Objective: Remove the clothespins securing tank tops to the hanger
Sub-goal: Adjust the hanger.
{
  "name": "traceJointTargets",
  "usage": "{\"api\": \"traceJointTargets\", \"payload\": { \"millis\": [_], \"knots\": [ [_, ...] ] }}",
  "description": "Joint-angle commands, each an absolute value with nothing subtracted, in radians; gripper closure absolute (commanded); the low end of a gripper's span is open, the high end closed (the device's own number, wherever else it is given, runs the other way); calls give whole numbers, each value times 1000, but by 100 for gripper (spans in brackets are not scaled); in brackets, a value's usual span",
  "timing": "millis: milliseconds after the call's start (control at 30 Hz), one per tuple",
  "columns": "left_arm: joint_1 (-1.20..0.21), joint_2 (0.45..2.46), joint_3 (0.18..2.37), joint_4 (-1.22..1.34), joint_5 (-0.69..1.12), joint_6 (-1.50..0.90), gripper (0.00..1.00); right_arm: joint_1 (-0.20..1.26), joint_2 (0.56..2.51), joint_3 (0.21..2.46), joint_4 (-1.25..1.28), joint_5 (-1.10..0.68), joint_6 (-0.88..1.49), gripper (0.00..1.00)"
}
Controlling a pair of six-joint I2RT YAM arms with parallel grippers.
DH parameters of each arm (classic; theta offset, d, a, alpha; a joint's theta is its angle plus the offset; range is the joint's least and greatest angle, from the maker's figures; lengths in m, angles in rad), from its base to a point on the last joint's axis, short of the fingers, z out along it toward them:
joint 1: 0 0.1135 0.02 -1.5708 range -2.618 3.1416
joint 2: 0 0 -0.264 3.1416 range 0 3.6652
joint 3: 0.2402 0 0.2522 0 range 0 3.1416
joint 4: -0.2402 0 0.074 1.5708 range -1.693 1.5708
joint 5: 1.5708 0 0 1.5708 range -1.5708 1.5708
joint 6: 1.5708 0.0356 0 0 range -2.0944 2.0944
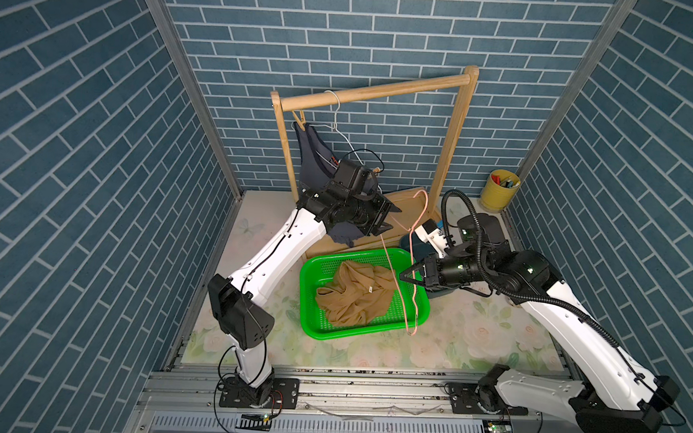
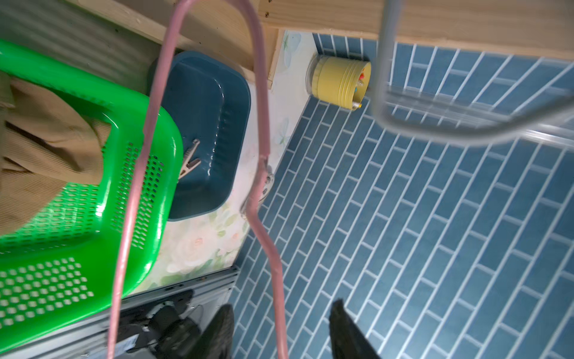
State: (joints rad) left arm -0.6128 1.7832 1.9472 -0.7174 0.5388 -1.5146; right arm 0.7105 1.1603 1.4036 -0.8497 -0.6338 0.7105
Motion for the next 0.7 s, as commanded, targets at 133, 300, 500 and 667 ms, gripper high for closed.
{"api": "traceJointTargets", "payload": {
  "millis": [133,300,500,667],
  "knots": [
    [-617,1838,1951,-660,561,-1553,78,709,1125,1368,-798,-643,741,100],
    [-618,1845,1966,-667,558,-1557,90,709,1112,1348,-796,-643,746,100],
    [-619,1822,1947,-682,521,-1588,100,709,1106,1326,-832,-629,738,96],
    [-615,1793,1929,-695,478,-1621,100,709,1078,1308,-939,-617,705,73]
  ]
}}
